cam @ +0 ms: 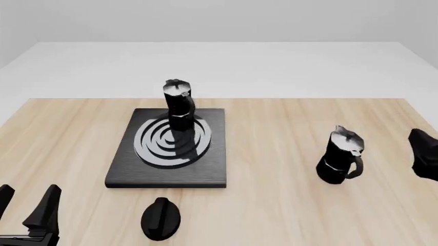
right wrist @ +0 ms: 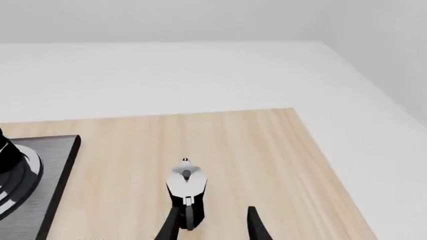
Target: Put both moka pots on the stove.
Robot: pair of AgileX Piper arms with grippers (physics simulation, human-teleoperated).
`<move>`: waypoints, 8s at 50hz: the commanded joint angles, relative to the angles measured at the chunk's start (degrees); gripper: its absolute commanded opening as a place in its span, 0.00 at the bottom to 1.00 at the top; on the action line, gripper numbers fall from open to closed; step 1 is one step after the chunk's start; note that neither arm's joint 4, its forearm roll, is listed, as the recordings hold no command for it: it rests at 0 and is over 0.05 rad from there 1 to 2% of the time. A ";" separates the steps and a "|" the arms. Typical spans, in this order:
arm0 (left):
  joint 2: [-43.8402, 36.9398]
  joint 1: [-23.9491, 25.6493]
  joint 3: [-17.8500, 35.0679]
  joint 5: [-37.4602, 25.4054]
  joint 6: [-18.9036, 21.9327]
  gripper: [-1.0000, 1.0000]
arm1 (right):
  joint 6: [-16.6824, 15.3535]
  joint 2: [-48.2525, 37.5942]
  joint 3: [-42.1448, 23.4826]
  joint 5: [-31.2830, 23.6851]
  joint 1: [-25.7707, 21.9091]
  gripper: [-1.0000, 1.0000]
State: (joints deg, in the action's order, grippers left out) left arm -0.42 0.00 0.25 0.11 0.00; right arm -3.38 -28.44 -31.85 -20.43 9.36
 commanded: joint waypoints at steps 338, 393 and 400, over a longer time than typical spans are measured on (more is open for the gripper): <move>0.00 0.00 0.00 0.00 0.00 1.00 | -1.33 -73.27 -39.22 29.64 -55.29 0.00; 0.00 0.00 0.00 0.00 0.00 1.00 | 0.73 -82.58 -47.27 27.42 -55.70 0.00; 0.00 0.00 0.00 0.00 0.00 1.00 | 0.88 -83.15 -47.61 27.37 -55.76 0.00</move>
State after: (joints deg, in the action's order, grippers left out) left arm -0.42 0.00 0.25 0.11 0.00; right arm -3.10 -111.83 -77.17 6.67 -46.31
